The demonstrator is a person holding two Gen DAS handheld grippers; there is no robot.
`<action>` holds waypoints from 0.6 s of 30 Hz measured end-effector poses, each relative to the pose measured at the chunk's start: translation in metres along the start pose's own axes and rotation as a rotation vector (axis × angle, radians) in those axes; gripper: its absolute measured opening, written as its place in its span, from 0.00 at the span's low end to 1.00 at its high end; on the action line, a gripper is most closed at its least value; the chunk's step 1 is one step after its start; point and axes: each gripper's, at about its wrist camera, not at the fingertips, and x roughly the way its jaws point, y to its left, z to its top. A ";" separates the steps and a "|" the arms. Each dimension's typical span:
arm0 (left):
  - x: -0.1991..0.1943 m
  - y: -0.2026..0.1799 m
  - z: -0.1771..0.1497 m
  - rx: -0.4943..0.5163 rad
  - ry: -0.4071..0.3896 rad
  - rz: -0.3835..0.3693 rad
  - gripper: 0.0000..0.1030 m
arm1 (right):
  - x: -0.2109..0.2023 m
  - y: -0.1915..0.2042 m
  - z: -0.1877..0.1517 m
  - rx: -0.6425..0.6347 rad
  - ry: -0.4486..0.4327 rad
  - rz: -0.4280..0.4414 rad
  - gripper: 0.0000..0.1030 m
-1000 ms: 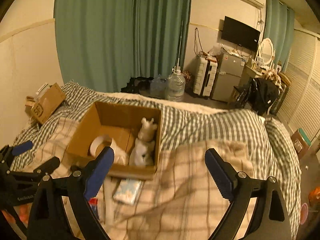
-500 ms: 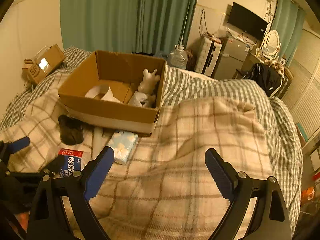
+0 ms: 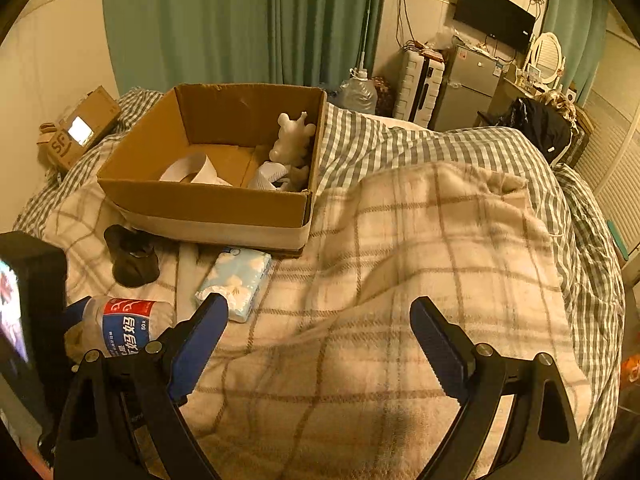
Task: Organize objects
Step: 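Hold the bottle in the left gripper while the right grasps the tissue pack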
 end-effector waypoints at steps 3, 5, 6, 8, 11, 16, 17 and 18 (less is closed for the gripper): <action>-0.002 0.007 0.000 -0.023 -0.013 -0.044 0.98 | 0.002 0.002 0.001 -0.003 0.007 -0.014 0.90; -0.011 0.011 -0.002 -0.036 -0.037 -0.082 0.97 | 0.001 0.005 0.001 -0.009 0.007 -0.025 0.90; -0.016 0.011 -0.001 -0.039 -0.048 -0.091 0.97 | 0.000 0.006 0.002 -0.012 0.005 -0.028 0.90; -0.031 0.016 -0.001 -0.039 -0.089 -0.109 0.97 | -0.003 0.008 0.003 -0.016 -0.007 -0.032 0.90; -0.056 0.030 0.007 -0.050 -0.148 -0.135 0.97 | -0.008 0.010 0.010 -0.019 -0.023 -0.026 0.90; -0.077 0.065 0.047 -0.036 -0.255 -0.075 0.97 | -0.011 0.018 0.035 -0.028 -0.031 -0.030 0.90; -0.076 0.071 0.055 -0.025 -0.261 -0.067 0.97 | -0.009 0.022 0.042 -0.031 -0.026 -0.029 0.90; -0.075 0.076 0.061 -0.019 -0.265 -0.059 0.97 | -0.005 0.025 0.046 -0.033 -0.017 -0.025 0.90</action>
